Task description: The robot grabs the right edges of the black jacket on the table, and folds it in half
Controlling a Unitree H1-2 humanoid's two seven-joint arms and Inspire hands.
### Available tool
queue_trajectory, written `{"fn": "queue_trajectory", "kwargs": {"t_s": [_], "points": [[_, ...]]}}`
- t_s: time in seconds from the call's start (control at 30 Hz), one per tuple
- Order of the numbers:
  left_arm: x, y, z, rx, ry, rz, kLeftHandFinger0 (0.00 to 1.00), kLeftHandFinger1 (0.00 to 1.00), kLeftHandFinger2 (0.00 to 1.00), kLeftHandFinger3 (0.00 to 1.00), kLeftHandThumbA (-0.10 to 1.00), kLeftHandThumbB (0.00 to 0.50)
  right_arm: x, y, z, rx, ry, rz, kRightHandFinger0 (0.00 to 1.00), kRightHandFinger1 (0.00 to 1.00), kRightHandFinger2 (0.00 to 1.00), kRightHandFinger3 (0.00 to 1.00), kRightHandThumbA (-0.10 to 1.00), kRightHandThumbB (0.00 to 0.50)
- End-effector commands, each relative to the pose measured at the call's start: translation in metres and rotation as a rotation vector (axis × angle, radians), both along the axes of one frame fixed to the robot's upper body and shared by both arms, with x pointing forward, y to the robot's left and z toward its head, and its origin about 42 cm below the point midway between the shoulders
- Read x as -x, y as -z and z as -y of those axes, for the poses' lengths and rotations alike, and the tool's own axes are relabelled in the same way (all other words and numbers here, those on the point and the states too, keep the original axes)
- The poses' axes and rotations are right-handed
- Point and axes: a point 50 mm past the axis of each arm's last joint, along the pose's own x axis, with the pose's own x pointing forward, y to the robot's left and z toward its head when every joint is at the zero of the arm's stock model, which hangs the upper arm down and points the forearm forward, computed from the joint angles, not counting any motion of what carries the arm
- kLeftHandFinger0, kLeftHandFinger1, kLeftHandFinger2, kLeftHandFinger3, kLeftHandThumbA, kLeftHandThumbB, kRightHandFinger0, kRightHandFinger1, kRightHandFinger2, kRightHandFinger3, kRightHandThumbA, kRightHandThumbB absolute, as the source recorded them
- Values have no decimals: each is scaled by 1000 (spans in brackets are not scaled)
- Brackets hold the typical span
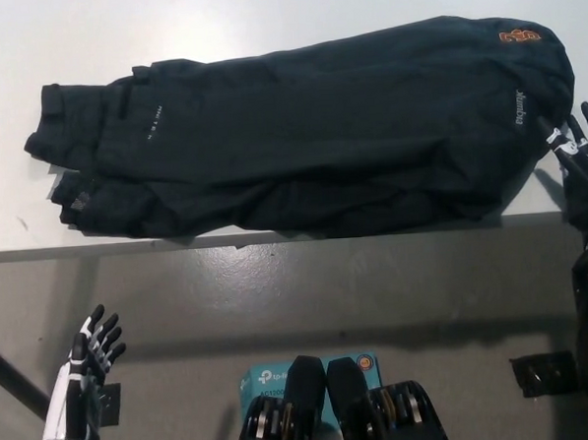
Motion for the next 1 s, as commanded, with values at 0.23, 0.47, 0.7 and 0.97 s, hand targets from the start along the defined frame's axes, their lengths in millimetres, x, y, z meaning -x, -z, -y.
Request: {"fn": "queue_trajectory", "kwargs": {"t_s": [0.23, 0.47, 0.7, 0.97], "points": [[-2, -17, -2, -21, 17, 79, 1000, 1000, 1000, 1000, 1000, 170, -19, -12, -2, -142, -90, 55, 1000, 1000, 1000, 1000, 1000, 248], [-3, -17, -3, -16, 21, 82, 1000, 1000, 1000, 1000, 1000, 154, -27, -1, -3, -232, -117, 22, 1000, 1000, 1000, 1000, 1000, 281], [-4, -19, -1, -21, 18, 86, 1000, 1000, 1000, 1000, 1000, 158, -37, 2, -5, -302, -142, 3, 1000, 1000, 1000, 1000, 1000, 290], [-7, -21, -1, -32, 25, 99, 1000, 1000, 1000, 1000, 1000, 164, -49, -28, -16, -453, -216, 74, 1000, 1000, 1000, 1000, 1000, 309]]}}
